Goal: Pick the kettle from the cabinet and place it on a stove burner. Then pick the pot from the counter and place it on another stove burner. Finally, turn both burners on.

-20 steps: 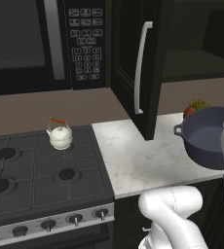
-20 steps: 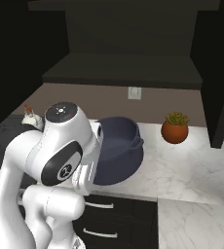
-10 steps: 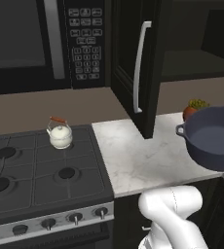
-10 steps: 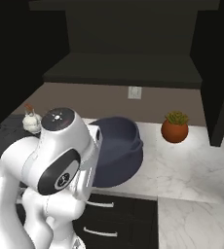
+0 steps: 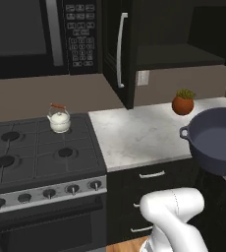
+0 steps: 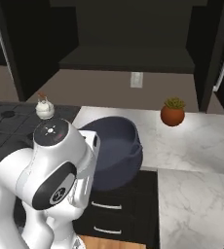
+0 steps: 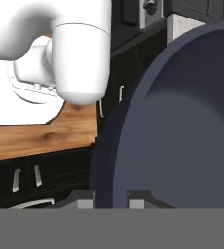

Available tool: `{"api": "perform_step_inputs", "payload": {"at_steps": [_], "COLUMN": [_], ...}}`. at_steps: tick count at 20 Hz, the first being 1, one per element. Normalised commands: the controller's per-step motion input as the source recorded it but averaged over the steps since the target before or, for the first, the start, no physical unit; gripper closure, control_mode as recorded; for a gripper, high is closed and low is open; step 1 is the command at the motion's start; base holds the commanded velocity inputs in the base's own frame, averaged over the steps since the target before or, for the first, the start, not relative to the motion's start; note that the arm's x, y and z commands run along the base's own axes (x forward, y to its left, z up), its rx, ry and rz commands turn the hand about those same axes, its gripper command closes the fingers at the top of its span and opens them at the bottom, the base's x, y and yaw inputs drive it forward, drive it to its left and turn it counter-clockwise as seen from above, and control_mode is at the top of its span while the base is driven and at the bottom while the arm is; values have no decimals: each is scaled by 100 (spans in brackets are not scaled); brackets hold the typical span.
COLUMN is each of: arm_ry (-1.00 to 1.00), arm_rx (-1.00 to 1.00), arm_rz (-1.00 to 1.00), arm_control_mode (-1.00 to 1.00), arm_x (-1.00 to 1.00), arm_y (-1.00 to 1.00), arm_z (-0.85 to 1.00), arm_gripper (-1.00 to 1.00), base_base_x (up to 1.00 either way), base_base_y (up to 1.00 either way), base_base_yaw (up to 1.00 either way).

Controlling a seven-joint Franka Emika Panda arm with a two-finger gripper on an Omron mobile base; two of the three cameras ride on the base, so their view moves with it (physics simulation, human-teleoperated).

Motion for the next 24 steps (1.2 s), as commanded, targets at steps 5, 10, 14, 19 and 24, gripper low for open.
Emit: {"api": "perform_step_inputs", "payload": {"at_steps": [5, 10, 14, 19, 24], "arm_ry": [0, 0, 0, 0, 0], "arm_rx": [0, 0, 0, 0, 0], "arm_rz": [0, 0, 0, 0, 0], "arm_control_mode": [100, 100, 100, 100, 100], "arm_x": [0, 0, 0, 0, 0], "arm_y": [0, 0, 0, 0, 0], "arm_z": [0, 0, 0, 0, 0], "arm_gripper": [100, 100, 100, 100, 100], "base_base_x": [-51, -49, -47, -36, -12], "base_base_y": [42, 48, 48, 56, 73], "base_base_yaw": [0, 0, 0, -2, -4]}}
